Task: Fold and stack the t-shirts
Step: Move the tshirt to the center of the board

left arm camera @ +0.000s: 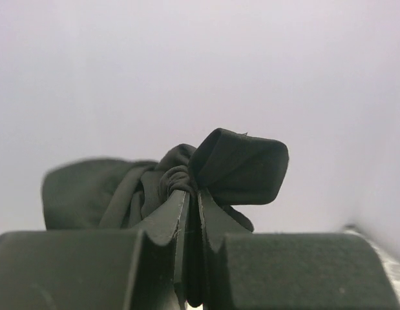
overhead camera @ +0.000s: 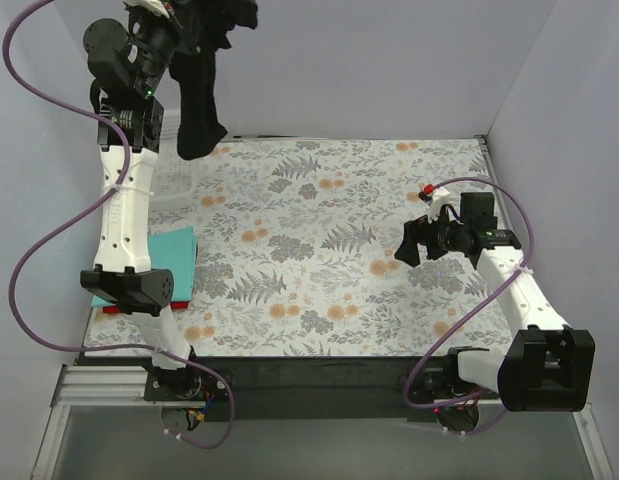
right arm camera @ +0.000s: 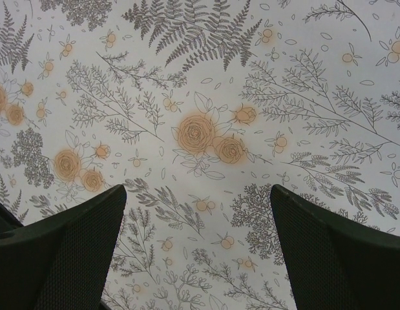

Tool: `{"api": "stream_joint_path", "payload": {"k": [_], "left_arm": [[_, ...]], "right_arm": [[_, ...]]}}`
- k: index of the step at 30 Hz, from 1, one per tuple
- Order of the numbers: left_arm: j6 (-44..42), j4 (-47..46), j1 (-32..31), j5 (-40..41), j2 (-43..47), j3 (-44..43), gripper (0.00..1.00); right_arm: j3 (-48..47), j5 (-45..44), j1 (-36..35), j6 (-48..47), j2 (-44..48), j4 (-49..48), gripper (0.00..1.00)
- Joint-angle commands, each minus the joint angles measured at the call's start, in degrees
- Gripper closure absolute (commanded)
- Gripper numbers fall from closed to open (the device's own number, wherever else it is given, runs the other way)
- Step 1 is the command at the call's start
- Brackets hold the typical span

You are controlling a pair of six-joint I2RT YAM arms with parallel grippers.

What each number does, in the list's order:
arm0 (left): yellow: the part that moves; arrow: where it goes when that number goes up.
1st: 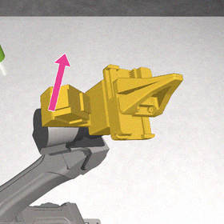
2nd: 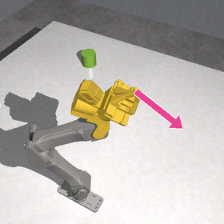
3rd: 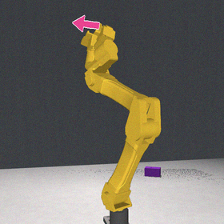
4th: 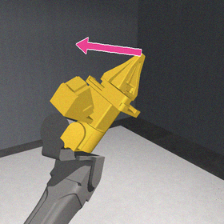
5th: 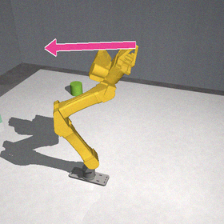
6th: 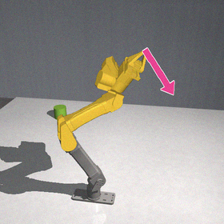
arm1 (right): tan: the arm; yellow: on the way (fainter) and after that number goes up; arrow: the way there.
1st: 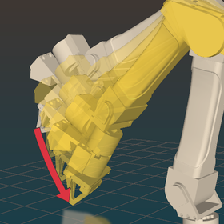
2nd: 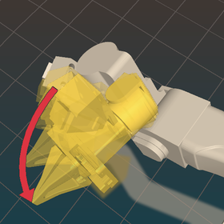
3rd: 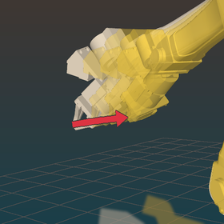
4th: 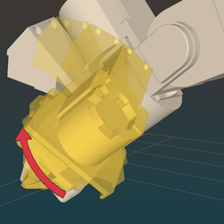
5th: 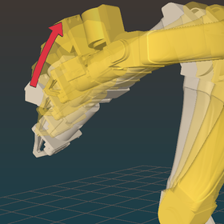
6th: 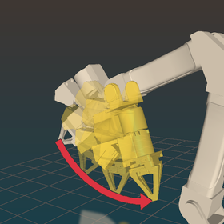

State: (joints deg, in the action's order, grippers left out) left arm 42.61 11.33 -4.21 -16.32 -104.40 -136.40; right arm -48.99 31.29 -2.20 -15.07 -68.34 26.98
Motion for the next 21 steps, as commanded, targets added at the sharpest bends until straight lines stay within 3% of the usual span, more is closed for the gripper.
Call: {"api": "stream_joint_path", "payload": {"k": [1, 7, 11, 12, 13, 14, 15, 17, 21], "left_arm": [[7.5, -0.1, -2.2, -3.3, 2.4, 1.6, 1.0], [16.5, -0.3, -6.0, -13.8, 5.4, 6.8, 1.0], [23.1, -2.1, -6.0, -23.9, 10.3, 20.2, 1.0], [24.1, -3.8, -6.0, -28.3, 13.9, 30.2, 0.95], [24.4, -4.9, -5.9, -31.3, 15.8, 35.8, 0.67], [23.8, -5.5, -5.8, -33.4, 17.9, 41.0, 0.52], [20.2, -4.2, -5.8, -34.7, 21.3, 51.3, 0.44], [15.8, -0.1, -4.3, -32.0, 24.1, 59.0, 0.34], [8.7, 9.5, 4.1, -30.0, 25.0, 68.5, 0.3]], "right_arm": [[-1.0, 0.5, 0.4, 0.4, 2.3, -1.3, 0.02], [-0.8, 0.1, 0.4, 0.4, 3.2, -1.5, 0.02], [-1.0, -0.2, 0.4, 0.4, 3.1, -1.5, 0.02], [-0.9, -0.2, 0.4, 0.3, 3.0, -1.4, 0.02], [-1.1, -0.3, 0.3, 0.3, 3.1, -1.4, 0.02], [-1.4, -0.5, 0.4, 0.1, 3.0, -1.2, 0.01], [-1.5, -0.7, 0.3, 0.0, 3.1, -0.7, 0.02], [-2.1, -0.8, 0.3, -1.3, 2.9, 0.0, 0.02], [-3.1, 0.1, 0.2, -3.2, 1.2, 1.9, 0.02]]}}
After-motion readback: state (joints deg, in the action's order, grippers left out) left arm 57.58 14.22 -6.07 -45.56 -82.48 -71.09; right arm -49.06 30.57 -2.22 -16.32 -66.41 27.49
